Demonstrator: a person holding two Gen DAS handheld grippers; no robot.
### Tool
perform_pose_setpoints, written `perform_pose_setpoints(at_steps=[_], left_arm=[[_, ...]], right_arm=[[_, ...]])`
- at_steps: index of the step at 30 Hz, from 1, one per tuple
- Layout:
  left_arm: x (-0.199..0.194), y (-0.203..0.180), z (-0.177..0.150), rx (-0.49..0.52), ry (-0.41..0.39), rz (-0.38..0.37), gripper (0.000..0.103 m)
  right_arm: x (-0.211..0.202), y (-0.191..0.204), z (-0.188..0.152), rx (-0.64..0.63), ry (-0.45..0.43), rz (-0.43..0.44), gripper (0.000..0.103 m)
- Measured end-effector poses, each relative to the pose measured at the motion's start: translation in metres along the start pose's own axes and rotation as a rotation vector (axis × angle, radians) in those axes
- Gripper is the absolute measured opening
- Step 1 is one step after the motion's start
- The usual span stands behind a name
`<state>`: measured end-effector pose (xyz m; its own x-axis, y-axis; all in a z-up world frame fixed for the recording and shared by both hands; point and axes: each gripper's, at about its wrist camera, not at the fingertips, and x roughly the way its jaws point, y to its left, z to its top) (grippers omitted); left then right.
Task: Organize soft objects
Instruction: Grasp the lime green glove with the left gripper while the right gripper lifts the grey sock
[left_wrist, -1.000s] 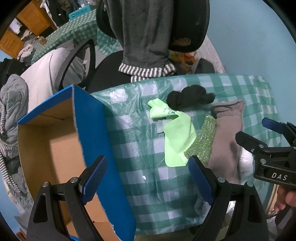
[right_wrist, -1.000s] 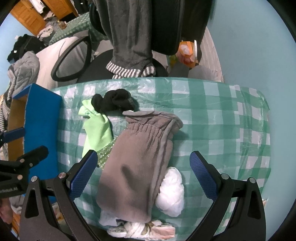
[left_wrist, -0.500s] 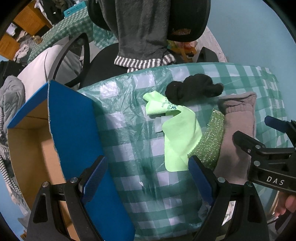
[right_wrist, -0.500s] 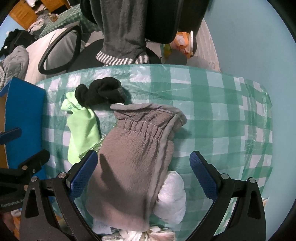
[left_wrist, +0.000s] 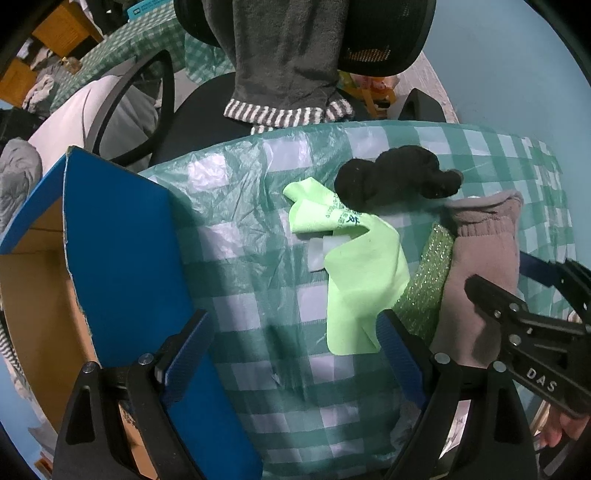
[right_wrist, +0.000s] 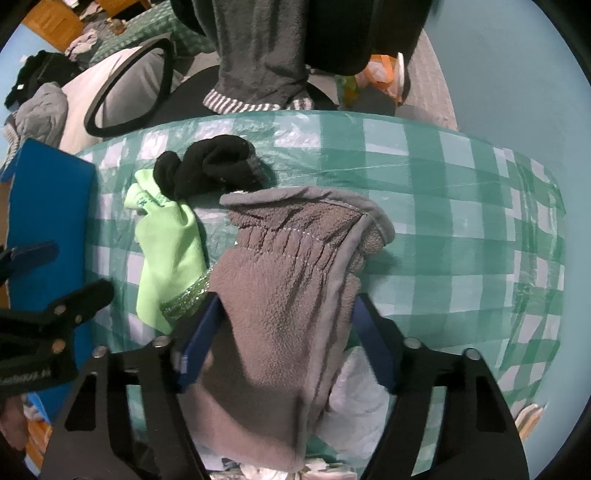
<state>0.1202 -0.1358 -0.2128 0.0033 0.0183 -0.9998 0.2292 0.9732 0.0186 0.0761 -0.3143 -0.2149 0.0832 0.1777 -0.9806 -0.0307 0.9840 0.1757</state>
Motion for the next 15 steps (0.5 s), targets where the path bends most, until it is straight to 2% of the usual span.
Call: perform_pose_setpoints(at_steps=[3, 7, 15], left_arm=[[-0.001, -0.003, 0.004, -0.004, 0.004, -0.027, 0.090], [0.004, -0.010, 0.011, 0.000, 0.015, -0.025, 0.090], [0.025, -0.019, 0.025, -0.040, 0.059, -0.041, 0.090]], right_arm=[[-0.005, -0.004, -0.001, 0.004, -0.011, 0.031, 0.052], [-0.011, -0.009, -0.004, 0.014, -0.026, 0.056, 0.038], [-0.026, -0.019, -0.008, 0.013, -0.045, 0.104, 0.034]])
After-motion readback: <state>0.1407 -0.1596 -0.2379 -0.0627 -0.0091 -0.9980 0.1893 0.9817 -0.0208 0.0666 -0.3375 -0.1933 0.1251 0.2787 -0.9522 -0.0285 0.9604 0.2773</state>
